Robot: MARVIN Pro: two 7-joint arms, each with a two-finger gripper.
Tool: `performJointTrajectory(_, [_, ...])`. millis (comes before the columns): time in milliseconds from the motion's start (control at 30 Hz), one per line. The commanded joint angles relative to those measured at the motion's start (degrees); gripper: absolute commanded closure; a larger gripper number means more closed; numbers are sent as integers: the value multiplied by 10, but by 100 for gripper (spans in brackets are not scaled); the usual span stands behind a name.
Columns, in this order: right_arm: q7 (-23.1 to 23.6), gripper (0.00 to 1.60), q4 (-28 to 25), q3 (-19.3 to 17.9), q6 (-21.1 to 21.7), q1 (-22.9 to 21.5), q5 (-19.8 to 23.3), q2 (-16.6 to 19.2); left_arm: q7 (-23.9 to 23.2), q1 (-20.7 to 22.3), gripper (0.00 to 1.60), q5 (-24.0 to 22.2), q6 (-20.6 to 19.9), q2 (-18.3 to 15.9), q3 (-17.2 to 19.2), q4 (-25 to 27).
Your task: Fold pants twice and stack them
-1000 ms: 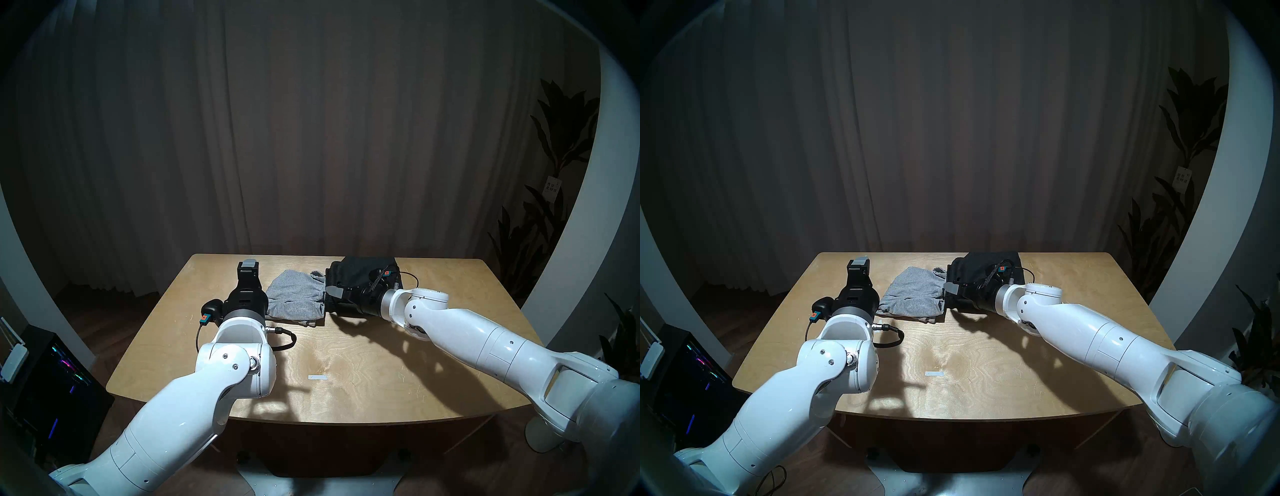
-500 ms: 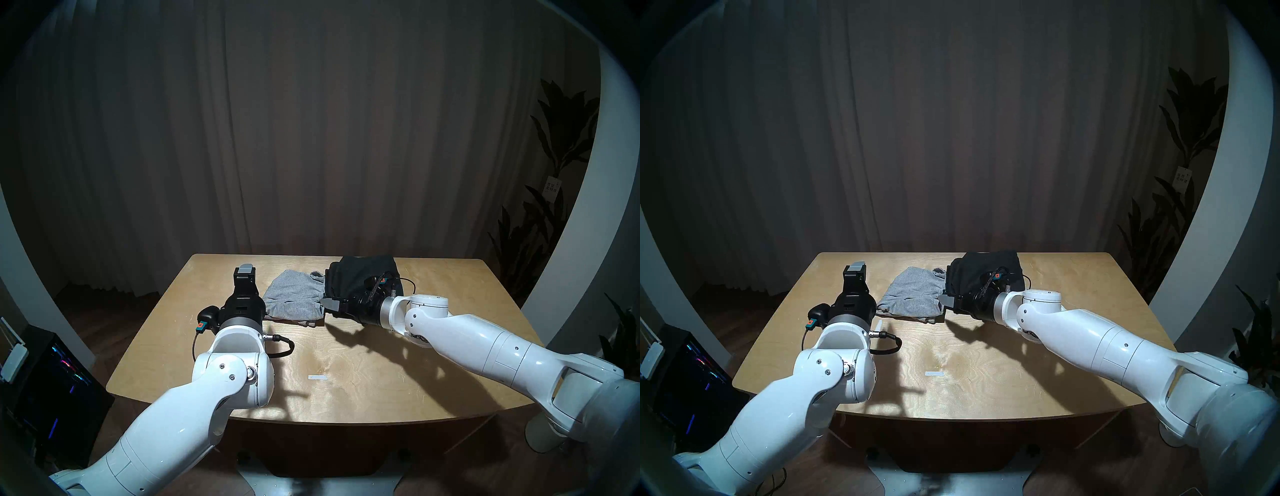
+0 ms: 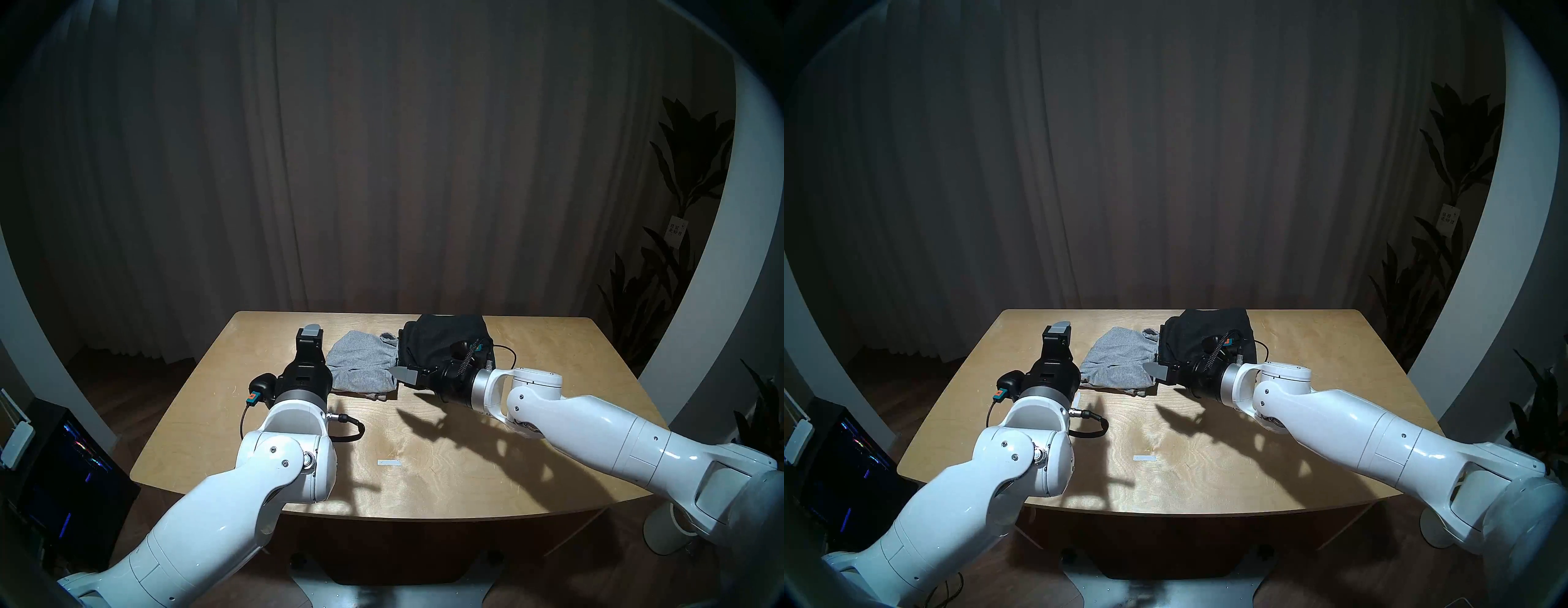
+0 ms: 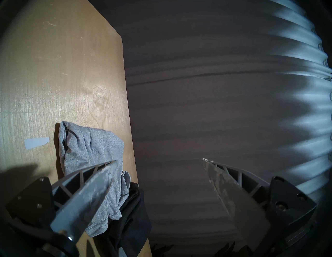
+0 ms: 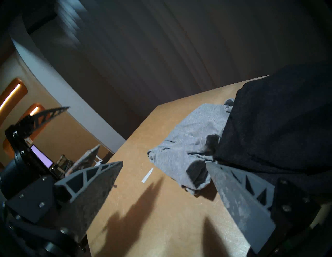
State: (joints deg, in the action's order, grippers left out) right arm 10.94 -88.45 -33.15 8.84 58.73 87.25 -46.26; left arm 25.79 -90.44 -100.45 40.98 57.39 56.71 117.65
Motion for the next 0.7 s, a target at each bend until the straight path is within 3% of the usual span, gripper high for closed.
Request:
performJointTrajectory(0, [-40, 0, -26, -66, -66, 47, 88, 35, 1, 36, 0, -8, -22, 12, 0, -8])
performJointTrajectory(467, [-115, 0, -73, -150, -162, 149, 313, 34, 9, 75, 0, -63, -60, 63, -14, -38])
performJointTrajectory(667, [-141, 0, -118, -190, -231, 201, 418, 35, 8, 78, 0, -96, -73, 85, -24, -41])
